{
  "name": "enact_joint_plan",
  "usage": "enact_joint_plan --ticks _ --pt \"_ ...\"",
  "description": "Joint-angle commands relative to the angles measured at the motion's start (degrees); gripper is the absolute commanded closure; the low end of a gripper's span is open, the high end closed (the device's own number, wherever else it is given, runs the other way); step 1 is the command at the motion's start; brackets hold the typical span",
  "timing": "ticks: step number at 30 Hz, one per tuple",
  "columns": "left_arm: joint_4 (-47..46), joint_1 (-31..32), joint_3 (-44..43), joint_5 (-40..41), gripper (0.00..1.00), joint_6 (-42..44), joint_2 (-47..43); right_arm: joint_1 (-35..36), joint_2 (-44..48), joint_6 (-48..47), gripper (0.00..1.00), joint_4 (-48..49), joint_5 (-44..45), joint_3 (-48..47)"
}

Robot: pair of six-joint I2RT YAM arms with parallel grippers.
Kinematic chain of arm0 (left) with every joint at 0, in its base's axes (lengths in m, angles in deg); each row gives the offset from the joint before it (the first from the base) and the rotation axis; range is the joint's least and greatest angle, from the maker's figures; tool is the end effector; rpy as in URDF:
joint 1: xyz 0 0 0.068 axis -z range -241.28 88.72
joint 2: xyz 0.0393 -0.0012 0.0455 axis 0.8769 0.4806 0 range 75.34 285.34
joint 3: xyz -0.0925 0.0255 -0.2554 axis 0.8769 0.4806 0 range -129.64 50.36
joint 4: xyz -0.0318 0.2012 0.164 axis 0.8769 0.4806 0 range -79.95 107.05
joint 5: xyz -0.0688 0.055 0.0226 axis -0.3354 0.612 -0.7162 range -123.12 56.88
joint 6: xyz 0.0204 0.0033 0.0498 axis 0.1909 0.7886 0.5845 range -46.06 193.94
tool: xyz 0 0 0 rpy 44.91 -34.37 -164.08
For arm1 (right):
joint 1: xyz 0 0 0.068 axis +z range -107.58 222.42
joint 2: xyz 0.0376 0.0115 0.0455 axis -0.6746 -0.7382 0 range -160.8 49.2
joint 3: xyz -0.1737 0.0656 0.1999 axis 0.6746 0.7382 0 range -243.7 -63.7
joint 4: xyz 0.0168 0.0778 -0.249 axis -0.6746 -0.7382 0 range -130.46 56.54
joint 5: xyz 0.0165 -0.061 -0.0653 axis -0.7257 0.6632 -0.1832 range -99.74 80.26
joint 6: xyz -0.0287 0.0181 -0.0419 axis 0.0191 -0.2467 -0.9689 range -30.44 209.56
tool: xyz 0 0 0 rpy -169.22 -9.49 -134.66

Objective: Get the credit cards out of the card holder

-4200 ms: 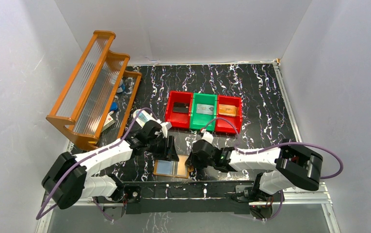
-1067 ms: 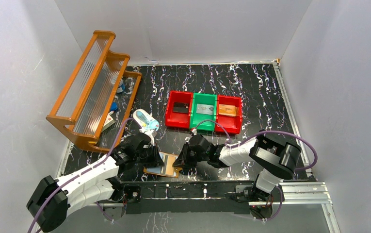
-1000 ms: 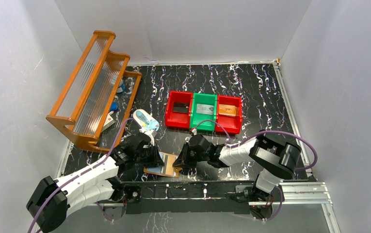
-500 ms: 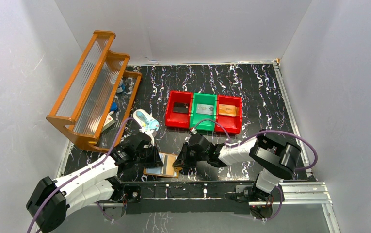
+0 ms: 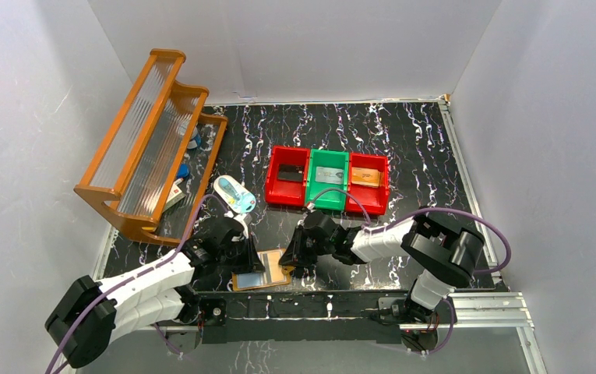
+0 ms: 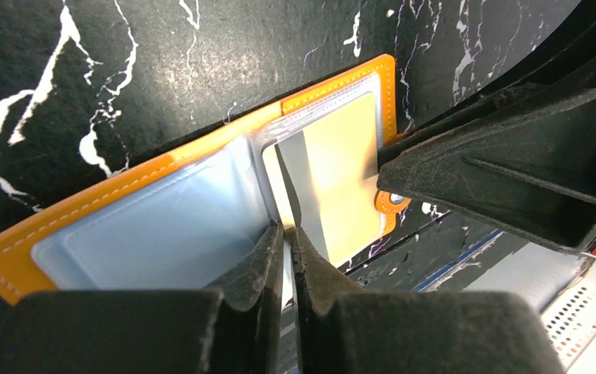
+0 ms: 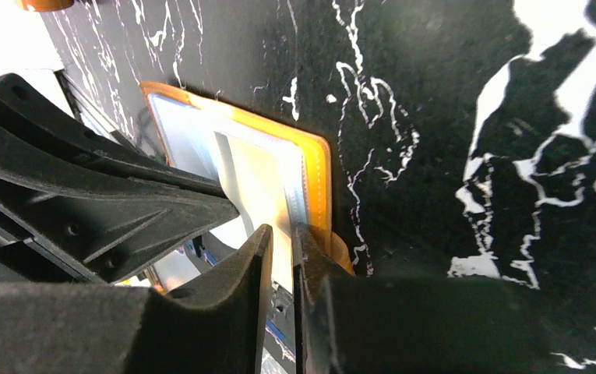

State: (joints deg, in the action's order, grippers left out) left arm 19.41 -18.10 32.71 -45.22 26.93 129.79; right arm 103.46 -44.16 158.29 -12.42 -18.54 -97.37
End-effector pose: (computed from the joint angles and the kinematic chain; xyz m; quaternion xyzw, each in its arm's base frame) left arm 0.1218 -0.1245 0.1511 0.0085 0.9234 -0.3319 0.1927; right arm 0.1386 0.2617 0.1277 0.0271 0.8988 0.4204 0.1208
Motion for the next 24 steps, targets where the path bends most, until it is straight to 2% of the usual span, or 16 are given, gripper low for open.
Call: enact_joint_plan --ticks 1,6,12,16,21,24 --pt "-8.73 0.48 2.14 -5.59 0.92 -3.91 1.44 -0.61 -3.63 -3.95 0.75 -10.34 5.98 1.23" --pt "-10.16 0.41 4.12 -3.36 0.76 -7.02 0.41 -0.57 -3.33 -4.12 0.76 -10.25 5.75 1.60" --pt "-8.97 0.42 5.04 0.15 0.70 -9.48 -0.40 -0.57 -4.35 -8.30 0.80 -9.29 1.94 -0.95" --pt "-9.67 0.42 4.76 0.03 0.74 -9.58 -0.44 -0.50 -6.01 -10.49 0.83 -7.27 -3.04 -3.32" --pt "-9.91 0.39 4.66 0.72 0.92 -9.80 -1.88 -0.50 -8.32 -10.09 0.83 -8.26 -2.81 -4.34" --pt "-10.03 0.42 4.69 1.36 0.99 -10.08 -2.89 -0.50 -8.48 -8.97 0.83 -6.75 -3.22 -3.25"
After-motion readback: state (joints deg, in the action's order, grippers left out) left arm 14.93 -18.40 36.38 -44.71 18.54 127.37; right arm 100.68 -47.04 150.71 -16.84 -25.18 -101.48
